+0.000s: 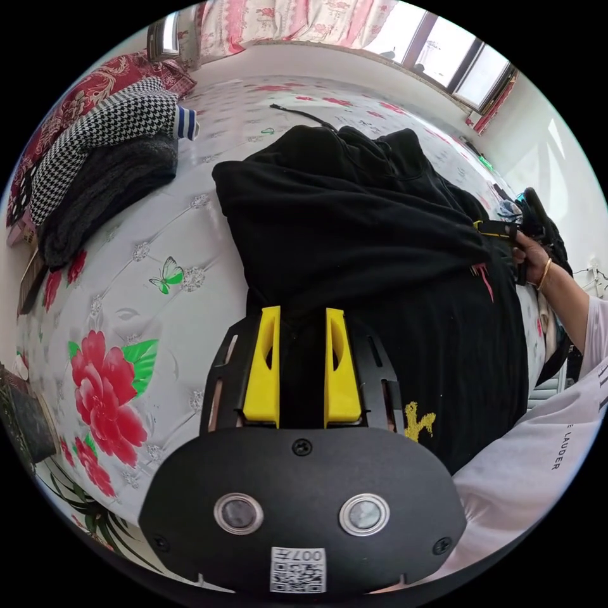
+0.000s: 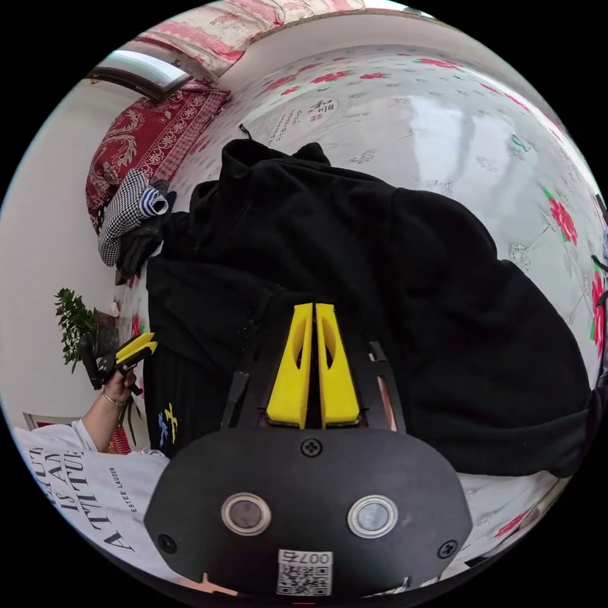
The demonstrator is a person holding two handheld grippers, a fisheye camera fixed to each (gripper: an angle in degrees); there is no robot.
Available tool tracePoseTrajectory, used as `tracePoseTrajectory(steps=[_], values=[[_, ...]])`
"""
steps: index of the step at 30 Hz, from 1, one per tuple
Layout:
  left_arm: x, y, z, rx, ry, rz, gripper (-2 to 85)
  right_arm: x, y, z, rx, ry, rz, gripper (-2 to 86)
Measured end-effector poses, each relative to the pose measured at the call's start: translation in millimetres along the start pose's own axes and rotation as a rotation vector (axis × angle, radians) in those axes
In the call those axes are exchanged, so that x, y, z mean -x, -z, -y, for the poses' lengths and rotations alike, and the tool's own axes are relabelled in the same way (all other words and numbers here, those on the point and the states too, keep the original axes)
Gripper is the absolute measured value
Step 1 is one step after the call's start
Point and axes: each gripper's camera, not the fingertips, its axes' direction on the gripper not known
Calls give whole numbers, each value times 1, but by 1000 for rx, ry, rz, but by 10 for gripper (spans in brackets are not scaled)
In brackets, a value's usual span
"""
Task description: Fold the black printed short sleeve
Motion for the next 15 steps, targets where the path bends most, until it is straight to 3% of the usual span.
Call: tracePoseTrajectory(steps=[2,5,9,15], values=[[3,0,0,-5,5,5,109,-16,29,-10,-115,-40,-10,4],[12,-1,-1,-21,47,-2,109,-47,43,-29,-124,-115,104,15],[24,4,-2,-31,102,-16,109,-75,73,-83,-181,-150,106,34],[55,38,-19,-128,290,-98,108,-165,210,-235,-472,-453,-315,63]])
